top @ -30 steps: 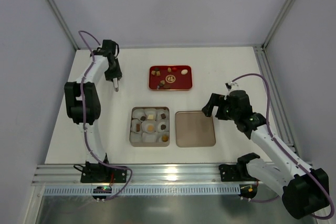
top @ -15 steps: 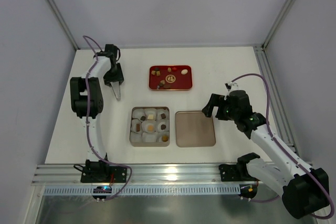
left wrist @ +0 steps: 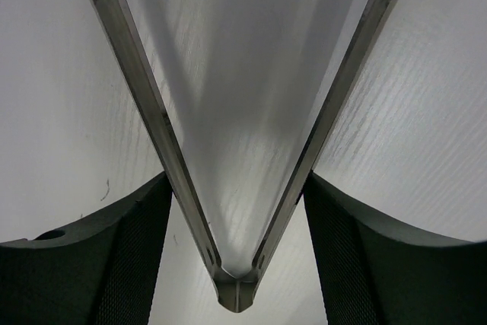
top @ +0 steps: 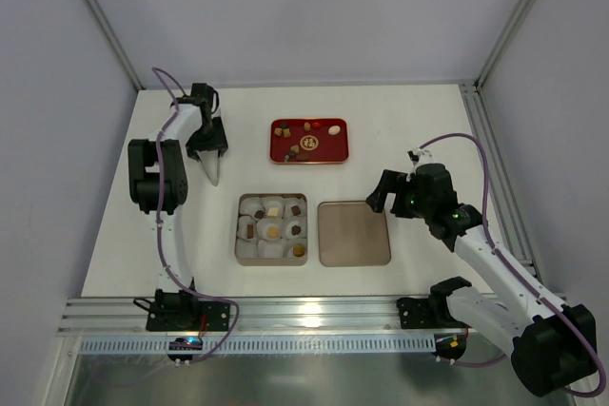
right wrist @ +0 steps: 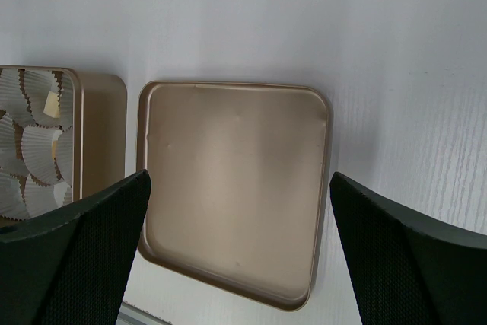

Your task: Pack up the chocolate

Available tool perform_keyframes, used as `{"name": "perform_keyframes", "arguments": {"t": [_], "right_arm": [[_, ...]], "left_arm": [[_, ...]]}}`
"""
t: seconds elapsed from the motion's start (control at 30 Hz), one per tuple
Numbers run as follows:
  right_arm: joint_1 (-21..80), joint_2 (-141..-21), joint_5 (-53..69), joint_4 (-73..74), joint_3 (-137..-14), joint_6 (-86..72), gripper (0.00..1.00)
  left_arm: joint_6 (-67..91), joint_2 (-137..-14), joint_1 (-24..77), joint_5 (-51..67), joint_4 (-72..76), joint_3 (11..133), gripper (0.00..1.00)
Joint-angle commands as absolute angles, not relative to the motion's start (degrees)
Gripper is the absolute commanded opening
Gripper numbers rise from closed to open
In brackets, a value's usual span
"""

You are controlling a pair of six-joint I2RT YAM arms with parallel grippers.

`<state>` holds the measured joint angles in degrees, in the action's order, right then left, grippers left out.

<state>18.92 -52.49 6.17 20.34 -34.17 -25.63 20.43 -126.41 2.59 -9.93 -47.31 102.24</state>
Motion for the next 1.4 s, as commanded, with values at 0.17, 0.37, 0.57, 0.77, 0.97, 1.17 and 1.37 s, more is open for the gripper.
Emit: {"name": "perform_keyframes", "arguments": {"t": [0.17,0.37,0.57,0.77,0.97,1.17,1.37], "right_arm": [[19.1,-50.6,6.2,20.4,-33.8,-25.8,1.00],[19.2,-50.5,5.5,21.4,-34.0,-25.8,1.00],[19.2,-52.3,3.0,23.5,-34.7,-25.5,1.00],[19.1,-56.7,0.3,25.3,-35.2,-25.8,0.99],[18.5,-63.0,1.0,23.4,-34.3,-28.0,0.79],[18.6,-65.6,0.3,21.8,-33.1,-29.6,0.72],[18.6,-68.6,-2.2,19.8,-32.0,-30.9,0.63]], "left_arm": [[20.5,-124.6,2.0,-9.0,-45.2,99.9,0.79],[20.6,-120.3,1.8,-8.0,-45.4,100.4,0.87],[21.2,-115.9,1.7,-6.3,-47.5,101.6,0.89],[23.6,-106.4,2.3,-2.4,-48.5,98.6,0.88],[25.4,-93.8,9.6,3.0,-48.3,93.0,0.87],[27.4,-83.6,18.7,5.7,-46.7,84.0,0.86],[30.6,-77.6,25.6,9.7,-44.2,77.4,0.85]]}}
